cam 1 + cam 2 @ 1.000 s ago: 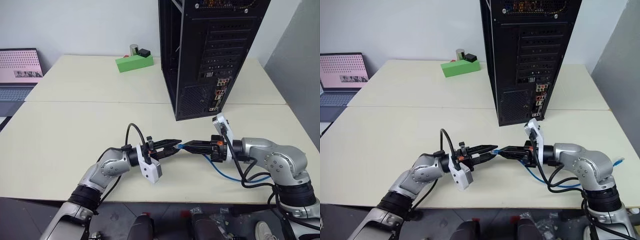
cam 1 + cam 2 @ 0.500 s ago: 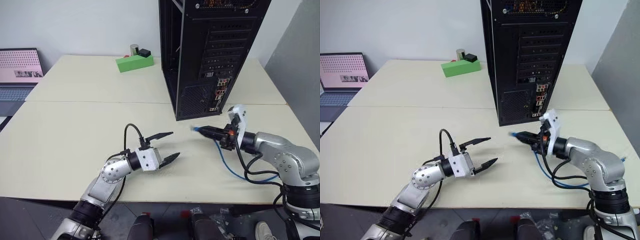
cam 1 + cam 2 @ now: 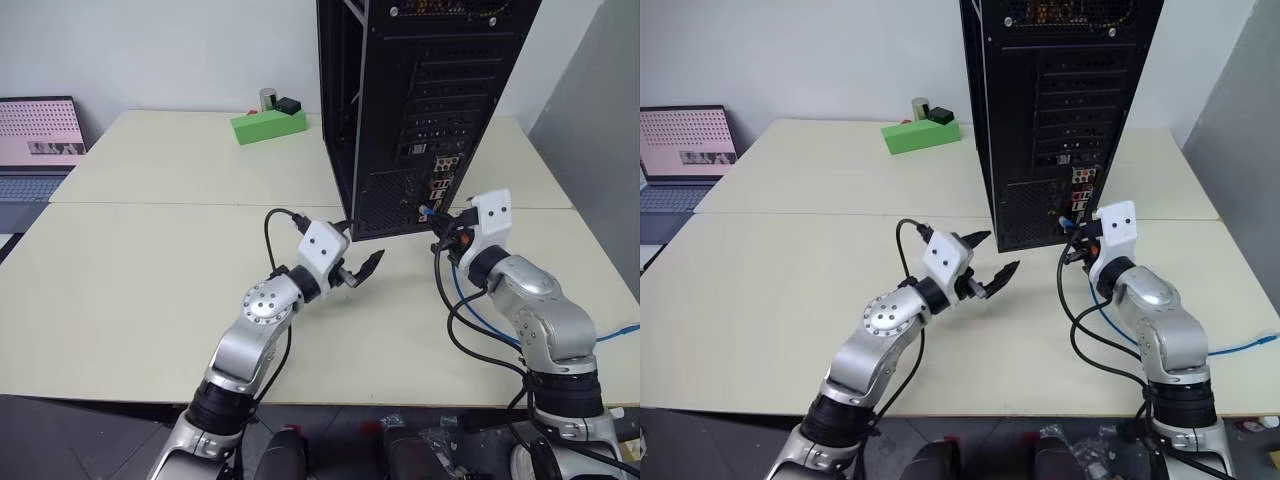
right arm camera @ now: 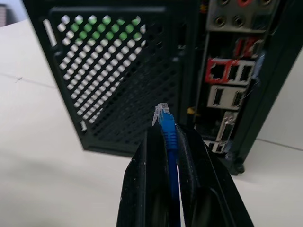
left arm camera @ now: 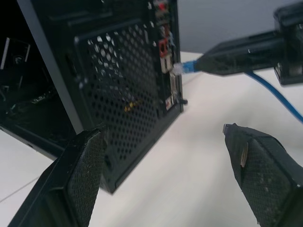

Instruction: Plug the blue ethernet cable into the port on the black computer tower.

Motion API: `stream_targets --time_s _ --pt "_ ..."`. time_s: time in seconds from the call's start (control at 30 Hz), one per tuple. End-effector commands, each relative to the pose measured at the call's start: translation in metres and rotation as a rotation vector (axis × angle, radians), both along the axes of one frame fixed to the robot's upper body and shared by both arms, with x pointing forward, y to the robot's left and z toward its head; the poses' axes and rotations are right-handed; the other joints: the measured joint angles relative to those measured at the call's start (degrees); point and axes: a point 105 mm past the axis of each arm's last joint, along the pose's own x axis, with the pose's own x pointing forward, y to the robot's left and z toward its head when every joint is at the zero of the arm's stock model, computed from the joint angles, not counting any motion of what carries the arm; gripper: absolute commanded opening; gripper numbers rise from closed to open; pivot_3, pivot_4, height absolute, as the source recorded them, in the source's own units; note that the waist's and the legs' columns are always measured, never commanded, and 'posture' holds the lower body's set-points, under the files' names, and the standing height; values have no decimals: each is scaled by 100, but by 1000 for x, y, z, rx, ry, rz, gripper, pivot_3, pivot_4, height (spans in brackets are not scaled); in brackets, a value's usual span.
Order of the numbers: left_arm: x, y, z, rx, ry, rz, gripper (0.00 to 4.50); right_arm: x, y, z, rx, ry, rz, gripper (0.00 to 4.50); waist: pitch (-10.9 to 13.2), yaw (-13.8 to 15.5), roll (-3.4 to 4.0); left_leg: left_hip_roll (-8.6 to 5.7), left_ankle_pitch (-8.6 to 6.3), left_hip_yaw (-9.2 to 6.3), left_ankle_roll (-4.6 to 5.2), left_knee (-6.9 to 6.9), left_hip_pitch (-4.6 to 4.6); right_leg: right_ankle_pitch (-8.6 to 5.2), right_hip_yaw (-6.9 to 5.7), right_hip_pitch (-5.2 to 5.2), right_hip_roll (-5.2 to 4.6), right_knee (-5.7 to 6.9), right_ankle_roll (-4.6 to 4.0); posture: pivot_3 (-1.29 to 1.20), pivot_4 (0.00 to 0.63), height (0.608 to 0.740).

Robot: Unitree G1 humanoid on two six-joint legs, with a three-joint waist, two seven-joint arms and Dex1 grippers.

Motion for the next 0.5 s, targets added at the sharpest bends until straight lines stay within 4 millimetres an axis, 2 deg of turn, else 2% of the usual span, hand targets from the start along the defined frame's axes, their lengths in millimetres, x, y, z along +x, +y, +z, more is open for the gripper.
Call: stream_targets --time_s 0.03,0.23,0.5 --pt "1 -13 16 -27 -39 -6 4060 4 -4 18 5 -72 -75 2 0 0 0 0 0 0 0 0 0 0 0 0 0 0 0 0 150 740" --pt "2 -26 16 -21 -41 -51 4060 8 -11 22 24 -81 -141 1 0 0 0 0 0 1 0 0 0 0 1 0 0 0 0 0 150 740" --pt "3 -28 16 13 -71 -76 4060 10 -10 26 40 -78 -122 1 0 0 0 -1 0 2 0 -1 -1 0 2 -1 0 -1 0 0 150 740"
